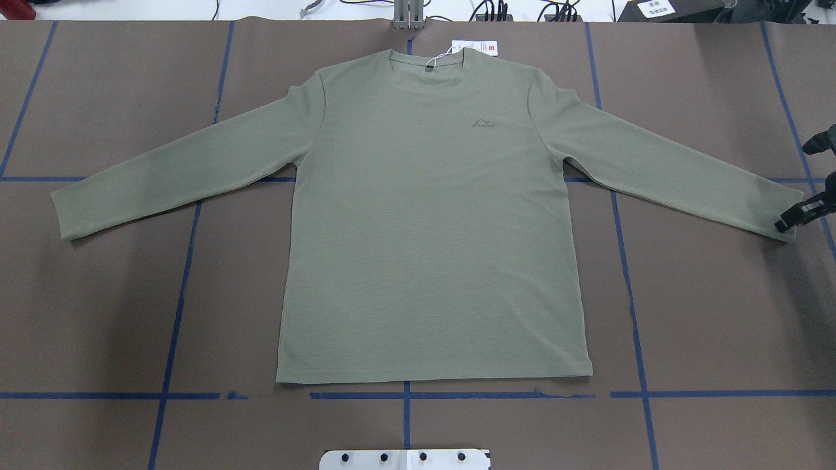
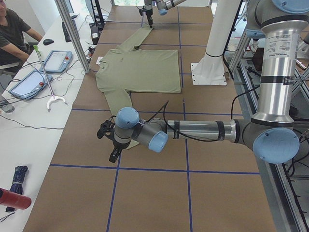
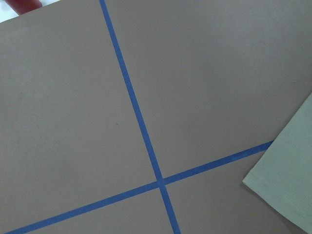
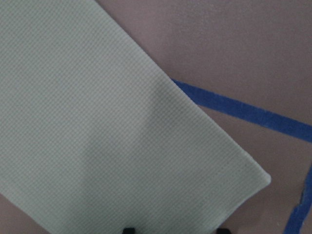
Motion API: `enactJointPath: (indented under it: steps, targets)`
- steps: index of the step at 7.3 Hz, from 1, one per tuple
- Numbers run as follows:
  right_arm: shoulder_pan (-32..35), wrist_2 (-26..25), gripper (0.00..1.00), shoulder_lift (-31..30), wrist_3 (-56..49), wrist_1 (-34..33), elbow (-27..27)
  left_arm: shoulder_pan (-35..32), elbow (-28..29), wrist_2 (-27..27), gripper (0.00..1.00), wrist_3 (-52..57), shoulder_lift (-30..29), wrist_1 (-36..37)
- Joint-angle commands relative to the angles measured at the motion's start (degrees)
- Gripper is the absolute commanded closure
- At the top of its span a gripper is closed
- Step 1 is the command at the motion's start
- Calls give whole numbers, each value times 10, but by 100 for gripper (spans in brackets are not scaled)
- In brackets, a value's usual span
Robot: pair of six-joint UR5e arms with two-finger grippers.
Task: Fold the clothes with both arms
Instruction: 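Lower the right gripper to the cuff of the sleeve nearest it and grasp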
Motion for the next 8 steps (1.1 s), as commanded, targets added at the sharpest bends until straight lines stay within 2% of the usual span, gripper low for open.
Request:
enactJointPath:
  steps: [1,3,5,7,8]
  targets:
    - [1,1,100,0,1,-1,16,0,2,1,0,0,0,1]
    - [4,5,100,8,2,-4,26,0,7,1,0,-1,-1,0]
    - [17,36,100,35,15,-8,36,0,5,0,0,-1,-2,0]
    - [18,84,100,126,78,-60,37,0,5,0,0,-2,-4,0]
    - [13,85,100,178,105,-94,36,-1,4,-1,0,-2,-4,0]
